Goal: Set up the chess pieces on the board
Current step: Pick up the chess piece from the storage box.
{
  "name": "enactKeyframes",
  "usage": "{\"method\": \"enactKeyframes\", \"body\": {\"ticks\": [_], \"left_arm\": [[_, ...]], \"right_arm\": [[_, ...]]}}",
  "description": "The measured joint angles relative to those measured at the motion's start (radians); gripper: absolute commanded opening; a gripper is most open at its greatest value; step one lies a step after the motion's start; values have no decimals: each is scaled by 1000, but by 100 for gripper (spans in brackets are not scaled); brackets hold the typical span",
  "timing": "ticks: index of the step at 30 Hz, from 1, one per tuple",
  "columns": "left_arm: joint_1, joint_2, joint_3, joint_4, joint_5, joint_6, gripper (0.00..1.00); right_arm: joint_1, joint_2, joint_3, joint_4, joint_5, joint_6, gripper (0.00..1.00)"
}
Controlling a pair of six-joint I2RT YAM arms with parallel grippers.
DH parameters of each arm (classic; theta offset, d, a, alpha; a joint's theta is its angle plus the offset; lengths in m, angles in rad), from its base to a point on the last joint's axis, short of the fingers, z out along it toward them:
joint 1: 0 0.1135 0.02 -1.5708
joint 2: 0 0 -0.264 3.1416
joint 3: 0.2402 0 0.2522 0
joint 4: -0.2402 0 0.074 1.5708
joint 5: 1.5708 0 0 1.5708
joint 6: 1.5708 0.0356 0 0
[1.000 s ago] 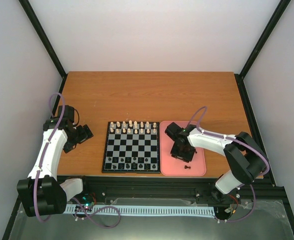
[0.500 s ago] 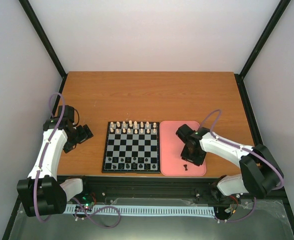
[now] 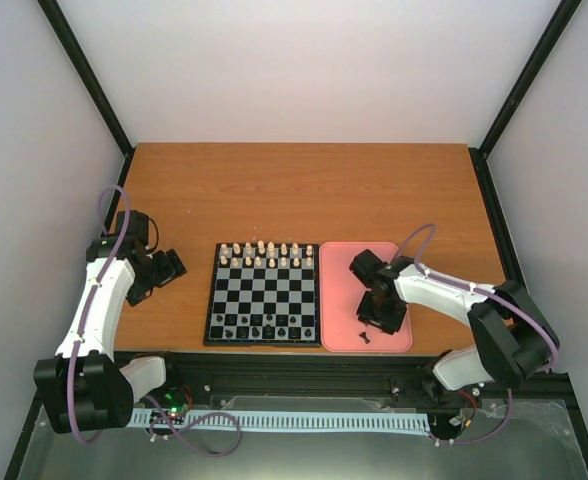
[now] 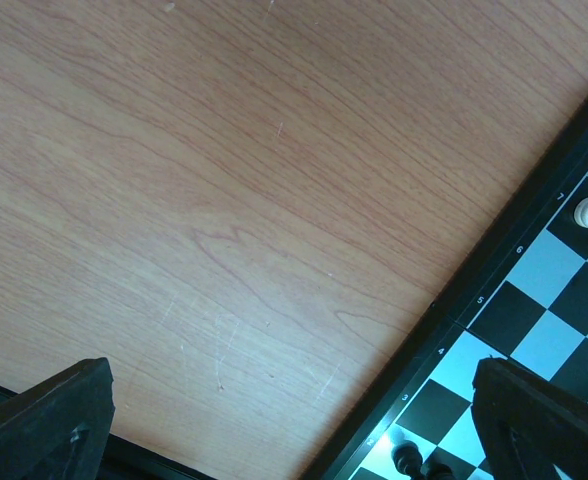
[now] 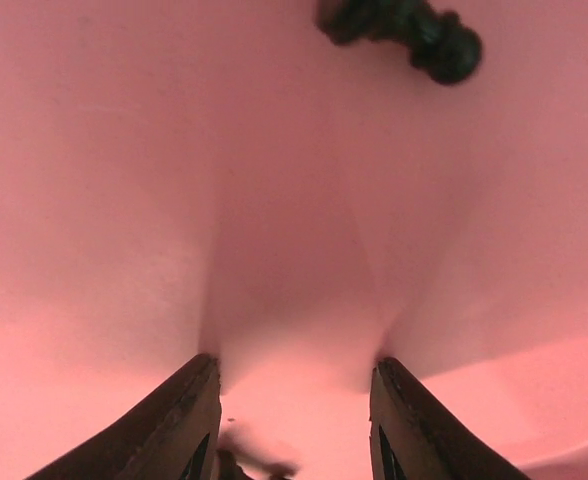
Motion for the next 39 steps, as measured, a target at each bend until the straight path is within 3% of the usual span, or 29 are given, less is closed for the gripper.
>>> {"method": "enactKeyframes", "body": {"ticks": [10, 18, 23, 29, 39], "left_arm": [[0, -2, 0, 0, 0, 0, 100], [0, -2, 0, 0, -3, 0, 100], [0, -2, 0, 0, -5, 0, 100], [0, -2, 0, 0, -5, 0, 100], [0, -2, 0, 0, -5, 0, 100]], "right_arm": [[16, 57, 79, 3, 5, -178, 46], [169, 146, 137, -54, 34, -380, 44], [197, 149, 140, -78, 47, -422, 42], [197, 149, 137, -97, 60, -443, 33], [205, 154, 135, -101, 61, -456, 31]]}}
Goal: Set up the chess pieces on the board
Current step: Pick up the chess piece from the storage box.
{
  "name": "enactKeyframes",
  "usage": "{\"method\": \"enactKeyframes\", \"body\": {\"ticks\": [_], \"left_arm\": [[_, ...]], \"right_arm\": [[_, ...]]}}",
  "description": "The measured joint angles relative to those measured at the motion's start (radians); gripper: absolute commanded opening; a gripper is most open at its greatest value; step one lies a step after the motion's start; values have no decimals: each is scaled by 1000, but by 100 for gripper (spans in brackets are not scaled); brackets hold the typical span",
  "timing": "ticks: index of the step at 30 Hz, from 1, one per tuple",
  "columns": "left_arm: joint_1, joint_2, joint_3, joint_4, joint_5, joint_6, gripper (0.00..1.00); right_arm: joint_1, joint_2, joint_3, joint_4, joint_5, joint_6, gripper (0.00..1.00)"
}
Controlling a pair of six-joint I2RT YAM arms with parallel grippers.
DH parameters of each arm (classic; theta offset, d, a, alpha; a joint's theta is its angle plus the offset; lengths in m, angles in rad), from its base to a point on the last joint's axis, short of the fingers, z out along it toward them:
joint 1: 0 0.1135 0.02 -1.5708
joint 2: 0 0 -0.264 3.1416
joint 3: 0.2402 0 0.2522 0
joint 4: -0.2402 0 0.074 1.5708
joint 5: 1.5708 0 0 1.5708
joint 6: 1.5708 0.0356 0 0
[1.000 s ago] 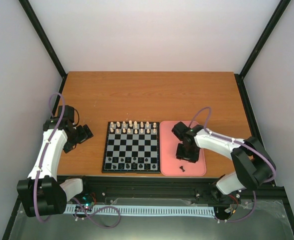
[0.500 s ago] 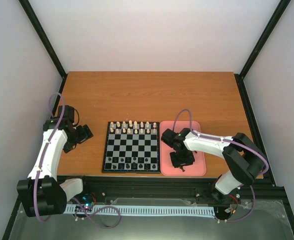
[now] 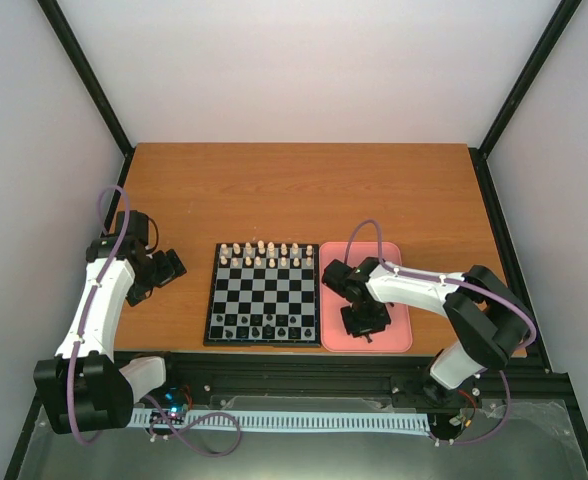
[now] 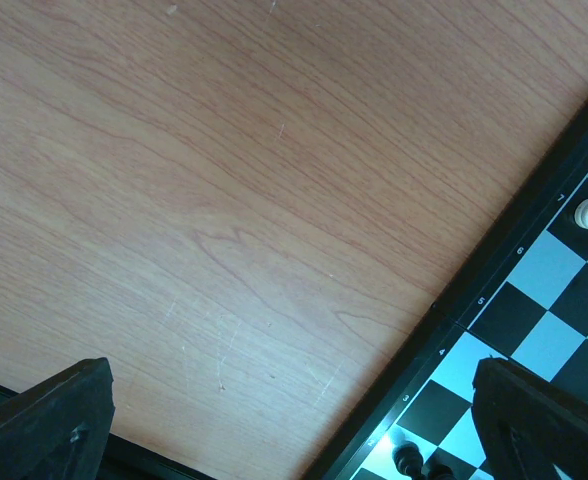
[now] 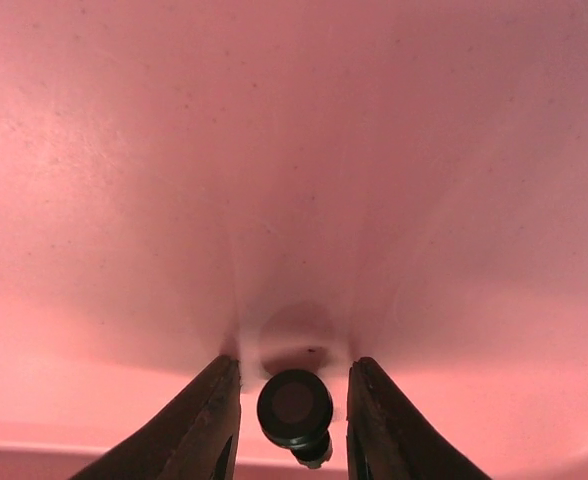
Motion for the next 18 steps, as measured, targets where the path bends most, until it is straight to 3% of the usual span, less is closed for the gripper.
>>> {"method": "enactKeyframes", "body": {"ticks": [5, 18], "left_arm": [[0, 0, 0, 0, 0, 0, 100], [0, 0, 0, 0, 0, 0, 100]], "right_arm": [[4, 2, 0, -3, 1, 0, 29], [7, 10, 0, -5, -8, 16, 9]]}}
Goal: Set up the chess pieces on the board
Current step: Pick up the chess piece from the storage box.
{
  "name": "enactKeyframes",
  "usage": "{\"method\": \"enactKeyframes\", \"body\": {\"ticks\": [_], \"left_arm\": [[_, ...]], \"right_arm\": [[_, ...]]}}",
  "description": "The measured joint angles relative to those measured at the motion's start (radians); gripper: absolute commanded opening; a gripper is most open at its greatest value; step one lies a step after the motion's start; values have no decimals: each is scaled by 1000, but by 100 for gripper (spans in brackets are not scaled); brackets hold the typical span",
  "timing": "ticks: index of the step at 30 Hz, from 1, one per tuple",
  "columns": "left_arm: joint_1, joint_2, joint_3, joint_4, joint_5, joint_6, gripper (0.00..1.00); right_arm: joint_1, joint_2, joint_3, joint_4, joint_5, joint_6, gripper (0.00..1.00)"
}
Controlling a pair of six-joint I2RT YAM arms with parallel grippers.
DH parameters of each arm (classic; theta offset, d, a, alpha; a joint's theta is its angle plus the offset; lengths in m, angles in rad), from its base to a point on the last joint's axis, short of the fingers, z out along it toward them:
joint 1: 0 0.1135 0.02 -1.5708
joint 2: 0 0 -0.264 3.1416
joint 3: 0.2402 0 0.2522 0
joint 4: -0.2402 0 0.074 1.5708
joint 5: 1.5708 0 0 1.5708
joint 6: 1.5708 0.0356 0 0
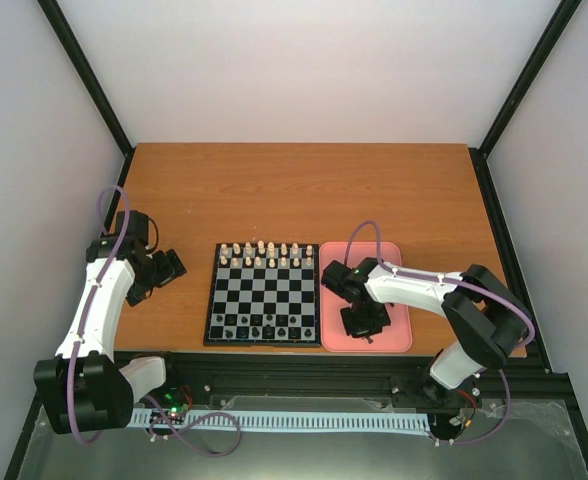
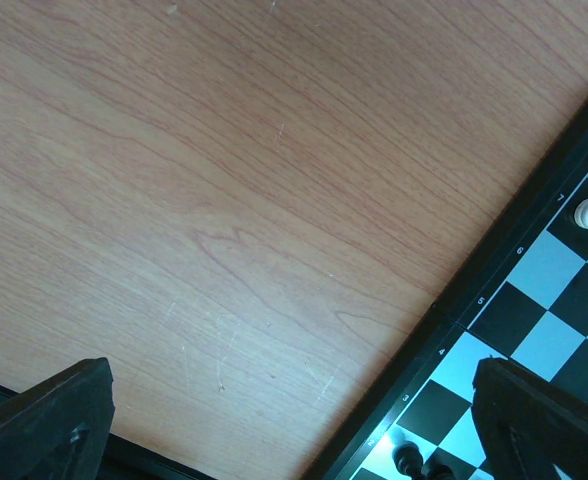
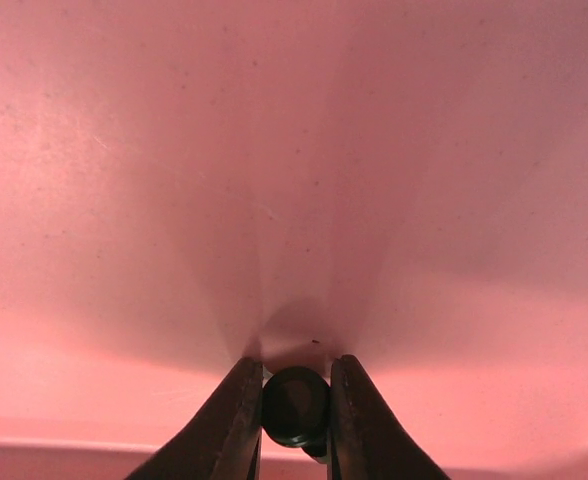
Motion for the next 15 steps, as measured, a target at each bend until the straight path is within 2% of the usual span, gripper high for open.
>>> {"method": "enactKeyframes", "body": {"ticks": [9, 15], "left_arm": [[0, 0, 0, 0, 0, 0, 100], [0, -13, 5, -5, 6, 1, 100]], "right_arm": [[0, 20, 37, -28, 3, 35, 9], [-5, 19, 161, -37, 13, 112, 8]]}}
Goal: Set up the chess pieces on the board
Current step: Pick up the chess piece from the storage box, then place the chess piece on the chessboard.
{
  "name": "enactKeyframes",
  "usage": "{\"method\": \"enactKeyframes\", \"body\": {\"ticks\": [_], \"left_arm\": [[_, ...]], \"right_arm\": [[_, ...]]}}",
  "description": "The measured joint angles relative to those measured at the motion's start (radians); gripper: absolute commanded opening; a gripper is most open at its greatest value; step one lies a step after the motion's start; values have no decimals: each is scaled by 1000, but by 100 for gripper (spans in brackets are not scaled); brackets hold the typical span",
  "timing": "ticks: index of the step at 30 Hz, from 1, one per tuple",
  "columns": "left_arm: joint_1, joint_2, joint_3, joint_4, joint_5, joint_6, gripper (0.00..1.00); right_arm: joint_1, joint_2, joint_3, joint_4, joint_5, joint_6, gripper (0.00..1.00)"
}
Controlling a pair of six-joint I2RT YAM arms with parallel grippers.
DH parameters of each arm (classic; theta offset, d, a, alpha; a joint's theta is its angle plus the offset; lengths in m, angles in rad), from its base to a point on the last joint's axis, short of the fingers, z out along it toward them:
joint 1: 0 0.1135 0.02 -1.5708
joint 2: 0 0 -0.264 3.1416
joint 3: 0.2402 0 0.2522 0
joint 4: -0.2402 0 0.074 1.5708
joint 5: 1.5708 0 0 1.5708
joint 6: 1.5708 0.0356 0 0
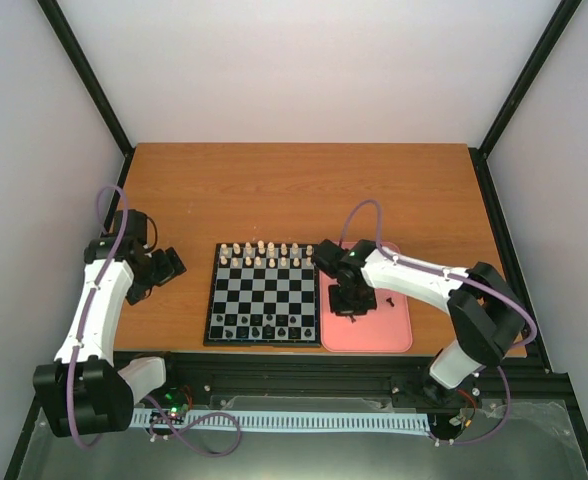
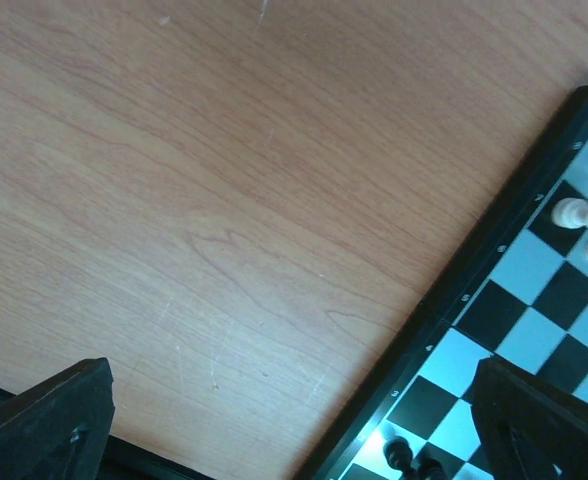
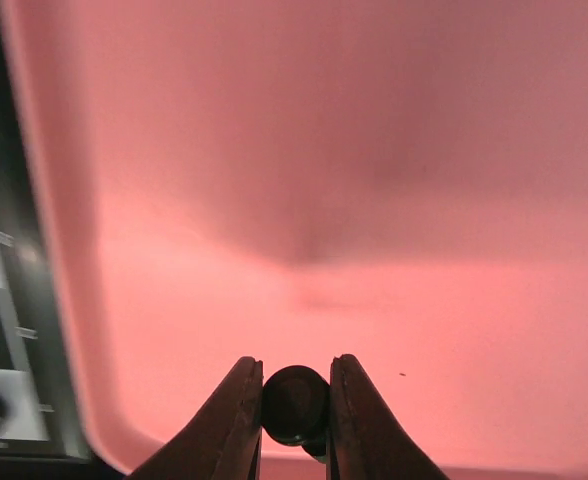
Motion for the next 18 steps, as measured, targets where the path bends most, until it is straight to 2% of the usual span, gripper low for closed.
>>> {"method": "enactKeyframes", "body": {"ticks": [6, 11, 18], "left_arm": [[0, -46, 42, 14, 114, 23, 100], [-2, -120, 45, 102, 333, 24, 100], [-14, -138, 19, 294, 614, -25, 98]], "right_arm": [[-58, -59, 98, 23, -33, 97, 8], [-113, -126, 166, 114, -124, 204, 8], [-130, -132, 235, 294, -237, 381, 8]]}}
